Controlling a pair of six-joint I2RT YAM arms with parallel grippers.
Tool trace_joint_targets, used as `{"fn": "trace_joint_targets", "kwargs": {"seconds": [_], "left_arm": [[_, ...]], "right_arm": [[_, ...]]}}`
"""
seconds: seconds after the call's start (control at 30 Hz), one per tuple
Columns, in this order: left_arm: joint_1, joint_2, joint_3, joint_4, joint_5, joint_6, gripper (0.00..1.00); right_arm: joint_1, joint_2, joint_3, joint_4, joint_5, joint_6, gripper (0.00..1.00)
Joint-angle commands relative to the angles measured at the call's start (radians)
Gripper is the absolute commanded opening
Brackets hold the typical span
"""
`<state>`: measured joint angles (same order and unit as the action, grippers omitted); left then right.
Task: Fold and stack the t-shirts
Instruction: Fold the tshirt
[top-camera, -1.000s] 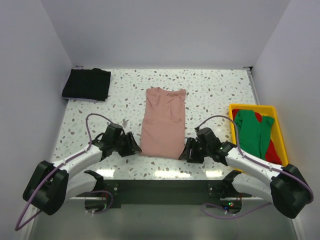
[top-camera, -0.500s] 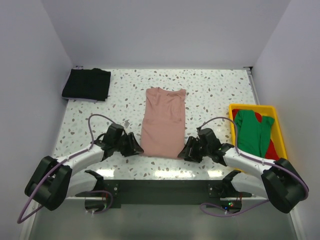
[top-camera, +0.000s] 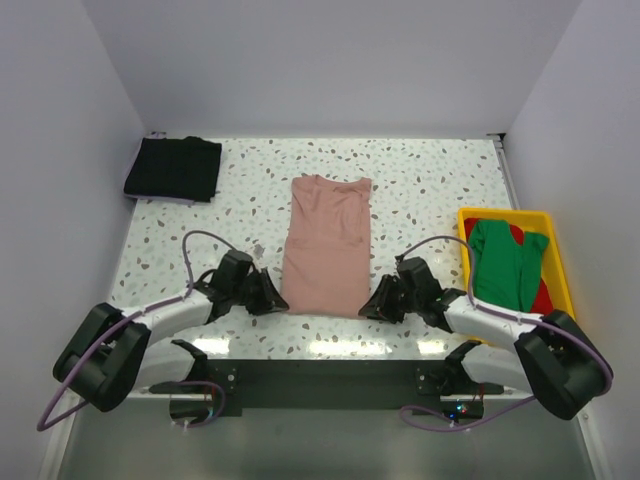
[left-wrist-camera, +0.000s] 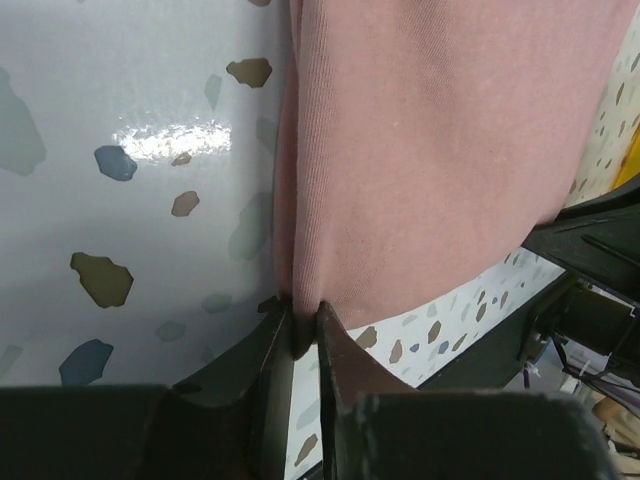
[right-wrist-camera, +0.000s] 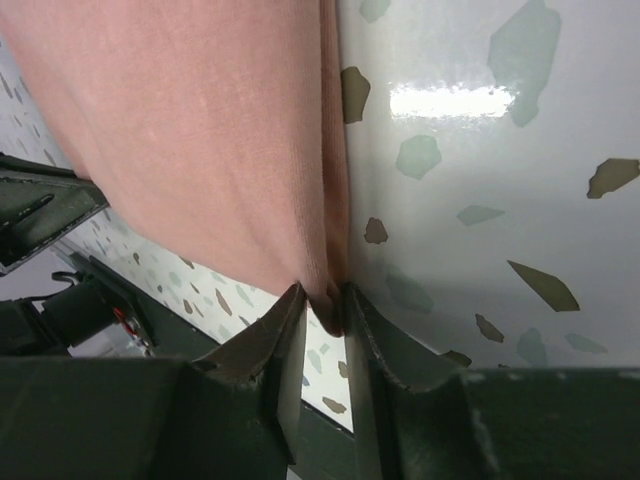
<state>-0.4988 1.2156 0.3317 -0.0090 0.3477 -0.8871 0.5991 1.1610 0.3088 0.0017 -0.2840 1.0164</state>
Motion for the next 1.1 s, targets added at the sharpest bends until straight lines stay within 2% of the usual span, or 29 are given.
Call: {"fn": "trace_joint_targets", "kwargs": {"seconds": [0.0,0.03,0.13,0.27,0.53,0.8,0.9,1.07], "left_arm": [[-0.018,0.013,-0.019,-0.014,-0.007,-0.009,0.15],[-0.023,0.010,-0.014,-0.019,-0.006,-0.009,0.09],[-0.040,-0.010,0.001,-0.043,-0.004,-0.012,0.00],[-0.063,-0.065,0.006,-0.091,-0.015,-0.024,0.00],[-0.151,-0.273,-0.043,-0.181,-0.068,-0.116,0.00],[-0.270,-0.479,-0.077,-0.278,-0.142,-0.231,0.00],[-0.302,-0.539,-0.045,-0.318,-0.165,-0.245,0.00],[-0.305,-0.542,0.059,-0.378,-0.211,-0.217,0.00]], "right_arm": [[-0.005,0.022,-0.027,0.041,0.014,0.010,0.25],[-0.008,0.022,-0.019,0.040,0.009,-0.001,0.22],[-0.010,0.005,0.012,0.001,-0.006,-0.028,0.08],[-0.010,-0.052,0.030,-0.089,-0.029,-0.078,0.00],[-0.009,-0.274,-0.033,-0.247,-0.090,-0.114,0.00],[-0.009,-0.648,-0.028,-0.541,-0.113,-0.128,0.00],[-0.009,-0.722,0.007,-0.618,-0.122,-0.134,0.00],[-0.009,-0.727,0.084,-0.672,-0.092,-0.170,0.00]]}}
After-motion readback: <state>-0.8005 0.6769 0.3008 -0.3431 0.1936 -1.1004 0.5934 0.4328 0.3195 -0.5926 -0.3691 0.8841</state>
